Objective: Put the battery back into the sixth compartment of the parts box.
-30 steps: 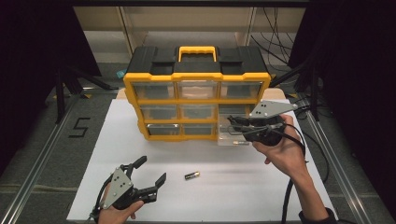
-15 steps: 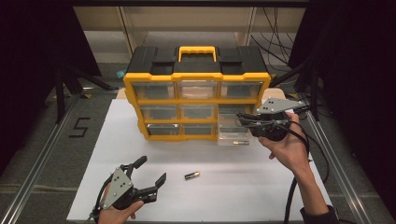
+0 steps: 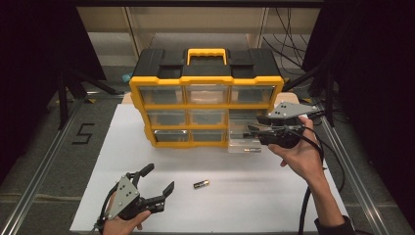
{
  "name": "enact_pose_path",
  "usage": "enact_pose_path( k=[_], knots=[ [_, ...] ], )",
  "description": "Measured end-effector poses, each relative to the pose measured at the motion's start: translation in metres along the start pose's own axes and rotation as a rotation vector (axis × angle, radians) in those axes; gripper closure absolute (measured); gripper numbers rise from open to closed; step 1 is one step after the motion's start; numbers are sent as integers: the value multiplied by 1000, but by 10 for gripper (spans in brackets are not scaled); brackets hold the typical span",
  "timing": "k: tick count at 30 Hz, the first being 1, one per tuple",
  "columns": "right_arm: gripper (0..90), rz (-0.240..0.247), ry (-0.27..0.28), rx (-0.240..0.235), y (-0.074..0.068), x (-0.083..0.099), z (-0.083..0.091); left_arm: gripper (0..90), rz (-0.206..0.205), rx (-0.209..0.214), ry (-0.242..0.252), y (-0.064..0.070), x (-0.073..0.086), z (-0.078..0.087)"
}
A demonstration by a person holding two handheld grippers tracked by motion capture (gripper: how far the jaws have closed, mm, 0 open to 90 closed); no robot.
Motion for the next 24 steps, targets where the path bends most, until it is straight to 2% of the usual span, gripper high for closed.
enact_pose_path(
  k=[10,11,17,22,24],
  knots=[
    [411,67,38,-65,-33,-14,2,172,1,0,1,0,0,0],
    [400,75,35,-87,-38,-15,2,173,1,0,0,0,0,0],
    [366,114,51,-143,-60,-19,-1,173,0,0,1,0,0,0],
    [347,147,44,-186,-78,-19,-6,173,1,-1,2,0,0,0],
    [346,166,36,-206,-86,-17,-9,172,4,5,17,0,-1,-1]
  ],
)
Point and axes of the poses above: each handheld gripper's, and its own axes: z roughly backward along the jaws, x roughly out of its underside, y roughly to its right, the point moved 8 cm from there along -z, roughly forward along the jaws, and after that the axes turned 5 degrees about x, right-handed, at the moved point
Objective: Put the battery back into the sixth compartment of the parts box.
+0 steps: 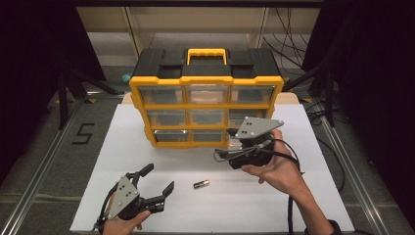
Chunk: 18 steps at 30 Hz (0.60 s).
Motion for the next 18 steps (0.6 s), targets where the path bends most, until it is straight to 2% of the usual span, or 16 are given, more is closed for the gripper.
enact_pose_path(
  k=[8,13,18],
  knots=[
    [336,50,-58,-69,-22,9,-18,173,-5,-8,-15,-1,0,2],
    [327,100,-111,-115,-37,19,-33,172,-4,-8,-13,-1,0,1],
    [320,123,-166,-146,-47,32,-49,173,-2,-8,-12,-1,0,2]
  ],
)
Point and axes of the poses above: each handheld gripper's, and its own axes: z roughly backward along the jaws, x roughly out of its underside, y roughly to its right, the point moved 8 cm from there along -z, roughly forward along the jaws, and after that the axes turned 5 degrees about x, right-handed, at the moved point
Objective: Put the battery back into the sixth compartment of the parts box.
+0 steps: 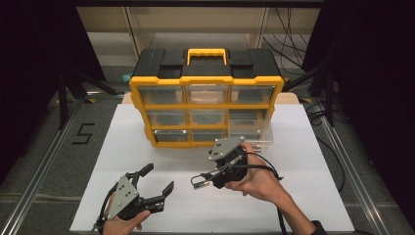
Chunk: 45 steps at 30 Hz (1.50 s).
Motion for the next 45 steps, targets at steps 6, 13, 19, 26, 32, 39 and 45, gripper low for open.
enact_pose_path(
  k=[6,13,19,26,32,39,45],
  knots=[
    [320,16,-37,-39,-5,9,-17,173,-1,1,7,0,0,-1],
    [321,42,-95,-72,-11,21,-41,173,-1,-1,0,0,0,0],
    [329,66,-150,-86,-11,33,-63,172,-2,-3,-6,0,0,1],
    [348,81,-199,-122,-16,42,-80,173,-1,-1,1,0,0,0],
    [358,87,-238,-146,-18,47,-88,173,-1,-1,0,0,0,0],
    [387,90,-271,-158,-18,54,-98,173,-1,-1,1,0,0,0],
    [448,99,-293,-183,-20,56,-103,173,-1,-1,0,0,0,0]
  ],
)
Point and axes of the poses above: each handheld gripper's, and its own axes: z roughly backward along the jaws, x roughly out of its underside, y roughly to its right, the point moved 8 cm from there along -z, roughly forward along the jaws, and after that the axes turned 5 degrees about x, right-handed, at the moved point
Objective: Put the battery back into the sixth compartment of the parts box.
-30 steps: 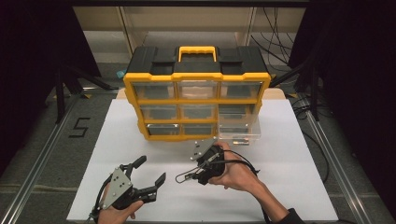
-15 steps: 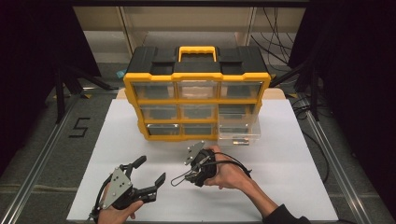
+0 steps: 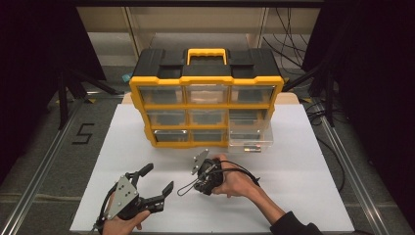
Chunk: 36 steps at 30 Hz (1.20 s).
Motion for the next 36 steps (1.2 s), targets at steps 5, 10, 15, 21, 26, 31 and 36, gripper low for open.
enact_pose_path(
  k=[5,10,15,21,26,31,36],
  knots=[
    [527,19,-14,-4,0,2,-6,172,0,0,2,0,0,0],
    [642,32,-33,-13,-2,4,-9,173,1,0,3,0,0,0],
    [763,80,-36,-25,-2,5,-9,173,0,1,2,0,0,0],
    [767,42,-79,-15,-5,7,-7,173,2,0,2,0,0,0],
    [768,31,-45,0,-2,4,-2,173,3,1,1,0,0,0],
    [768,-17,-8,16,1,-1,12,173,5,-1,0,0,0,0],
    [767,-34,31,48,4,-8,28,173,7,-2,-1,-1,0,0]
  ],
)
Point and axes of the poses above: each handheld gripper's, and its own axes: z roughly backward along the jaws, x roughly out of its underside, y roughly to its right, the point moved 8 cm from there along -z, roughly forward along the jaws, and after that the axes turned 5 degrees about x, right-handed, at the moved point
